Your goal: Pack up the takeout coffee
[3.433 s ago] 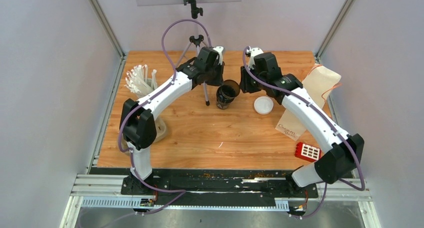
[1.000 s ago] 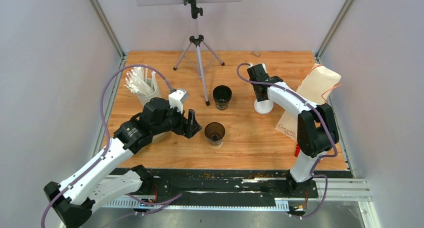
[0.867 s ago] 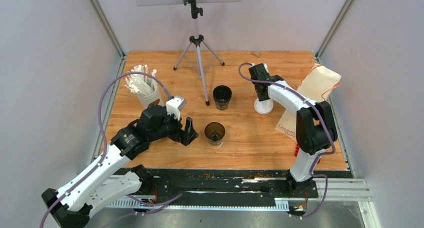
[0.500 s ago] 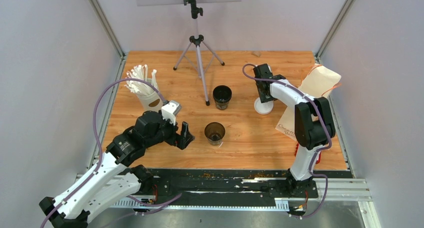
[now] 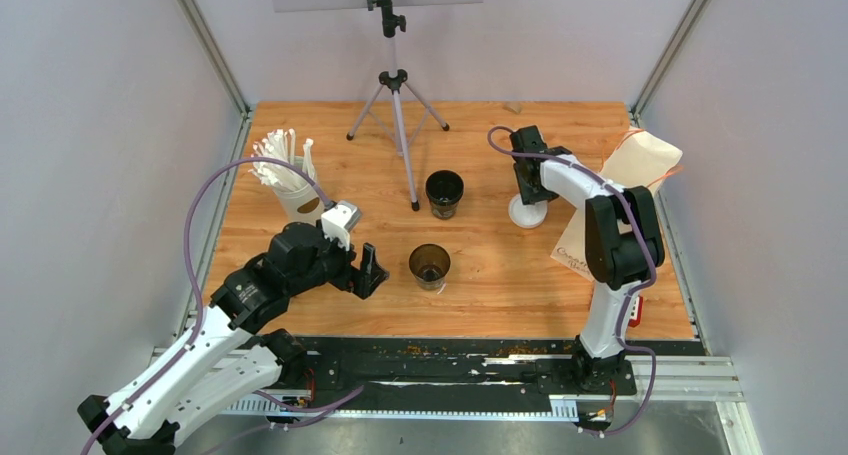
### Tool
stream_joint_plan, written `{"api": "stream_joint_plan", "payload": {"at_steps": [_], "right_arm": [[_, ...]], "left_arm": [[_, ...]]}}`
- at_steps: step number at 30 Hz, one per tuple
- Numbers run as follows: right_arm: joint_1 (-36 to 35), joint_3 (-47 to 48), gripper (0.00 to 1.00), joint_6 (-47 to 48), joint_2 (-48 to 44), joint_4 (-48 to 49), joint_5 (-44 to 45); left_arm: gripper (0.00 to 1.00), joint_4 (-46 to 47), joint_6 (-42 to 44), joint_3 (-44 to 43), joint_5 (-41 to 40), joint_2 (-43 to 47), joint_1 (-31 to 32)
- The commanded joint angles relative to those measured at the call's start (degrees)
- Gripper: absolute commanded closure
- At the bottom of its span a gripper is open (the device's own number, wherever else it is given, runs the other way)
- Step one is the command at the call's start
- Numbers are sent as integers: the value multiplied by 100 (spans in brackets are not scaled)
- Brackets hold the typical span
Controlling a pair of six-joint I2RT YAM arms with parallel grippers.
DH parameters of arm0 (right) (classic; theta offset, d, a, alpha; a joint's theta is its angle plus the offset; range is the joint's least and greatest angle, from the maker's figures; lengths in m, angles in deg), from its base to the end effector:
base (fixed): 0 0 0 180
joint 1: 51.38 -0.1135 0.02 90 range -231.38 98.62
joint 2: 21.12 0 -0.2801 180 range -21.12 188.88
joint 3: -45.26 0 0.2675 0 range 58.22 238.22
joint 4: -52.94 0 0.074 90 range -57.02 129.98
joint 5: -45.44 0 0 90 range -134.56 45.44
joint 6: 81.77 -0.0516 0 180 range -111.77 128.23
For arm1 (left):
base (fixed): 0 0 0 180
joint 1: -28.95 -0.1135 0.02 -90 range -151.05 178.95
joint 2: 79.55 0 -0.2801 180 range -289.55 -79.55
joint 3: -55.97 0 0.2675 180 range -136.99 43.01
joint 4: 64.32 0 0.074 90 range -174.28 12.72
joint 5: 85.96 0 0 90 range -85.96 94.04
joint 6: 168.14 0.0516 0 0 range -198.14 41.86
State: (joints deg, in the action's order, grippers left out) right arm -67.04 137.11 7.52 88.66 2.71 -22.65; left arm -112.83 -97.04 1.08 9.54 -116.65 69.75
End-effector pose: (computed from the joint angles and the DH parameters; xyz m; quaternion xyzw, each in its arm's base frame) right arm 0.4044 0.0934 0.1816 -0.0897 0.9605 -0.1582 0.2107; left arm 0.1172 -0.1077 0.3001 0.1882 0.8478 -0.2820 0.4077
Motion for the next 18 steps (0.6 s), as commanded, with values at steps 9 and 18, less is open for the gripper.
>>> {"api": "stream_joint_plan", "payload": {"at_steps": [9,18], "right_arm": [[113,258,71,45,105,32,-199],[152,260,87,45,4,21,-266]], "left_arm": [[1,191,141,27,-71,155,16],[1,206,141,34,-99,189,16]]}}
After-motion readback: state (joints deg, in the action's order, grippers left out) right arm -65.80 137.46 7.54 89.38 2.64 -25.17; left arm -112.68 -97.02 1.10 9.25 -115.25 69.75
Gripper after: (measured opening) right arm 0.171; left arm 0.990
